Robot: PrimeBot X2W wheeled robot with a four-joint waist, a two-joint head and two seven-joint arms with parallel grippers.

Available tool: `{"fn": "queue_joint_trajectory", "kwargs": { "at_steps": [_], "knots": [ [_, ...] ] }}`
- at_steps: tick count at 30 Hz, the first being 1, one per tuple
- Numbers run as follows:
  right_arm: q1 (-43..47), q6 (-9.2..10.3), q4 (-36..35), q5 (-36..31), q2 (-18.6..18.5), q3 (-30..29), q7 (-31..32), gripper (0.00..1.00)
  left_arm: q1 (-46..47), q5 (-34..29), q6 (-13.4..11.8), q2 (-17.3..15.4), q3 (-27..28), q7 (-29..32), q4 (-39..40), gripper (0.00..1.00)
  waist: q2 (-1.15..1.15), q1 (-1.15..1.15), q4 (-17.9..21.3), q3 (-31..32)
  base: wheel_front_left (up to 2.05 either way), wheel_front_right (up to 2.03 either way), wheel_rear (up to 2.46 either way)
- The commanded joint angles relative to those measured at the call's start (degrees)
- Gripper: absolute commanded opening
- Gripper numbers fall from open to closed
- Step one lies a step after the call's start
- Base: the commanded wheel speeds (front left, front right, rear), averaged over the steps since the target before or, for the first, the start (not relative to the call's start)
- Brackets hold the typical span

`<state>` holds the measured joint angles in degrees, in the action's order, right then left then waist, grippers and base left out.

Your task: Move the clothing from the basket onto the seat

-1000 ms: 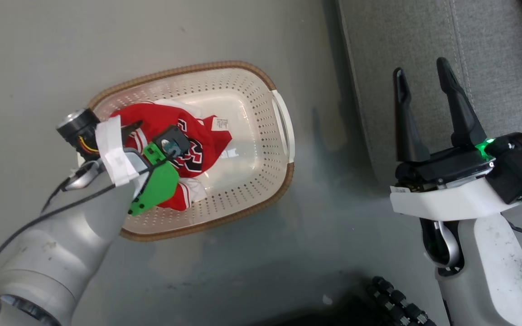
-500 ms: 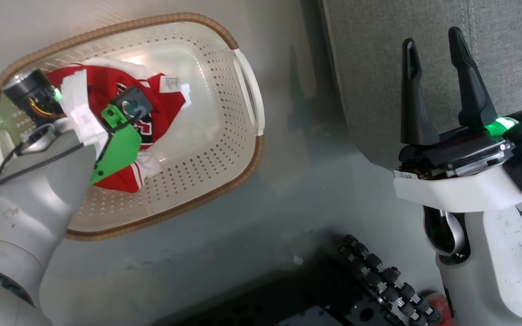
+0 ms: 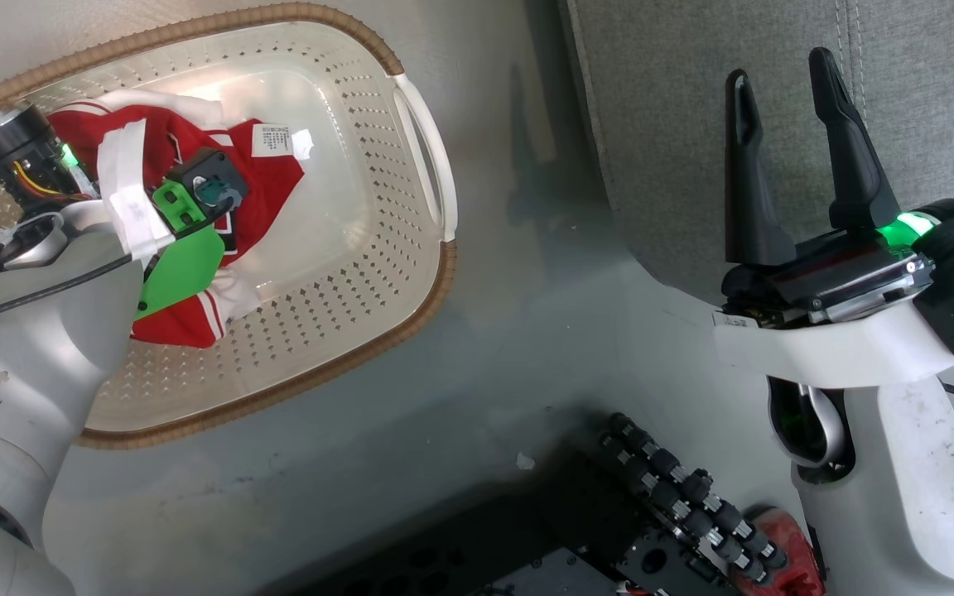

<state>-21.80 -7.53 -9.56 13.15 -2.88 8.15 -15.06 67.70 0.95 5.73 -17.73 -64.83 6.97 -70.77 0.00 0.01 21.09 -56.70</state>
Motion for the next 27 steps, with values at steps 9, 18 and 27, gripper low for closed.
{"fn": "queue_joint_trajectory", "kwargs": {
  "at_steps": [9, 18, 27],
  "knots": [
    [-0.4, 0.08, 1.6, -0.6, 0.0, -0.7, -0.2, 1.00, -2.7, 3.8, -2.0, 2.4, 1.7, -5.2, 0.7, 0.00, 0.00, -0.01, -1.6, 5.3, 0.00, 0.00, 0.00],
    [3.5, 0.07, 4.5, -4.1, -0.1, -1.6, -0.2, 1.00, -12.3, 12.4, -4.5, 7.4, 7.8, -14.5, 1.9, 0.00, 0.00, -0.01, -6.5, 19.0, 0.00, 0.00, 0.00],
    [11.0, 0.07, 10.0, -7.5, -0.1, -0.1, -0.2, 1.00, -25.0, 22.2, -6.5, 10.9, 15.5, -21.6, 3.8, 0.00, 0.00, -0.01, -10.5, 36.2, 0.00, 0.00, 0.00]
  ]
}}
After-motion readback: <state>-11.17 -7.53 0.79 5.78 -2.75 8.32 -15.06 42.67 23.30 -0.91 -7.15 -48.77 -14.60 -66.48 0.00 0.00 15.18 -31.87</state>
